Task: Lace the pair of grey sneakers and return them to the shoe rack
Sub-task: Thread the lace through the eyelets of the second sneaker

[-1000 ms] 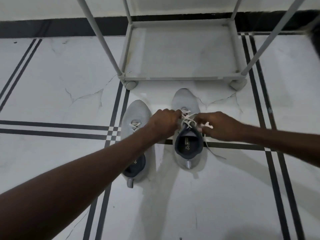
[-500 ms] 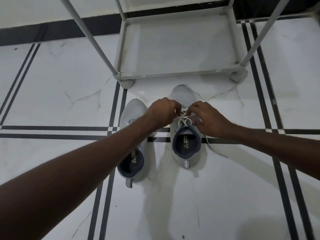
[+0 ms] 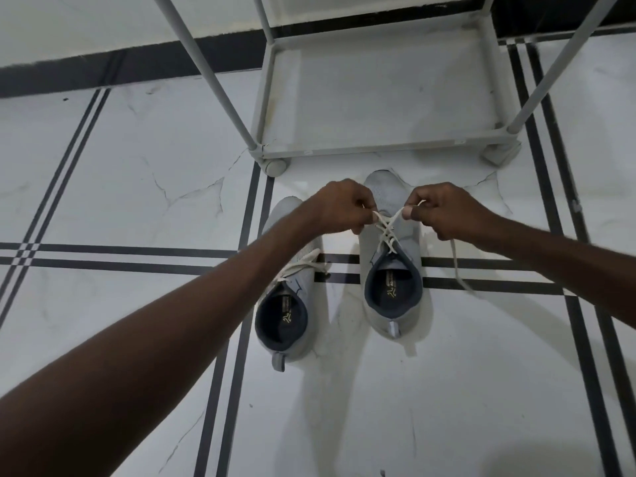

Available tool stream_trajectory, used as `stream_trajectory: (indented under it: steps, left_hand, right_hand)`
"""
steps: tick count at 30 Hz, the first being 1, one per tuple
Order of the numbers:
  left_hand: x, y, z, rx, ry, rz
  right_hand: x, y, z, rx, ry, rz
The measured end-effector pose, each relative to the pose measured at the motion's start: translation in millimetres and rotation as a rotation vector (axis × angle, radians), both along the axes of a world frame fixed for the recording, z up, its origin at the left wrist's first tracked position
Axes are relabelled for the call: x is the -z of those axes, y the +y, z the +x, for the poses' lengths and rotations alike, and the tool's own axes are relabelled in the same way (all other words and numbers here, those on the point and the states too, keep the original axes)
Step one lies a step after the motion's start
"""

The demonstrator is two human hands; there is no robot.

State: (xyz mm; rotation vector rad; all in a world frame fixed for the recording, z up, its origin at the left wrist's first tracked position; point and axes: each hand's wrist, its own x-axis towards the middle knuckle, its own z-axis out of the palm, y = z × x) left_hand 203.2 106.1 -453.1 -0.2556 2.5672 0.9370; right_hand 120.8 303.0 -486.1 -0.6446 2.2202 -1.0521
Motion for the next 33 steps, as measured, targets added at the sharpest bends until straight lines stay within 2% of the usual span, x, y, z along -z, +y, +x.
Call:
stream_trajectory:
  steps: [5,8,10,13,18,21,24,27,29,31,33]
  left_hand:
    - [-23,9,-14,0.153,0.121,-0.126]
    - [-28,17,-18,0.221,0.176,-0.170]
    - [-31,22,-21,0.288,0.217,-0.221]
    - [-31,29,-30,0.327,0.347,-0.397]
    - [-17,25,-35,0.204,0.630,-0.609]
    - [4,12,-20,0.000,0.714,-0.589]
    - [19,9,0,-0.049,0.651,-0.518]
    - [30,7,10,0.056,0.504,-0.410]
    - [39,13,19,0.239,0.418,-0.341]
    - [48,18,32,0.364,0.397,-0.353]
    - [58,17,40,0.379,0.425,-0.424]
  right_hand:
    - [-6,-5,-7,-0.092,0.206,0.111]
    - [2,-3,-4,-0.123,0.172,0.155]
    - [9,-1,-1,-0.106,0.149,0.102]
    - [6,-2,2,0.004,0.175,0.026]
    - [-23,-7,13,0.073,-0.320,-0.195]
    - [-19,-3,9,0.360,-0.417,-0.254]
    - [-1,8,2,0.727,-0.387,-0.162]
    - [29,22,10,0.778,-0.427,0.015]
    - [44,31,25,0.593,-0.323,0.232]
    - [49,33,41,0.345,-0.077,0.443]
    - [52,34,50,0.134,0.286,0.399]
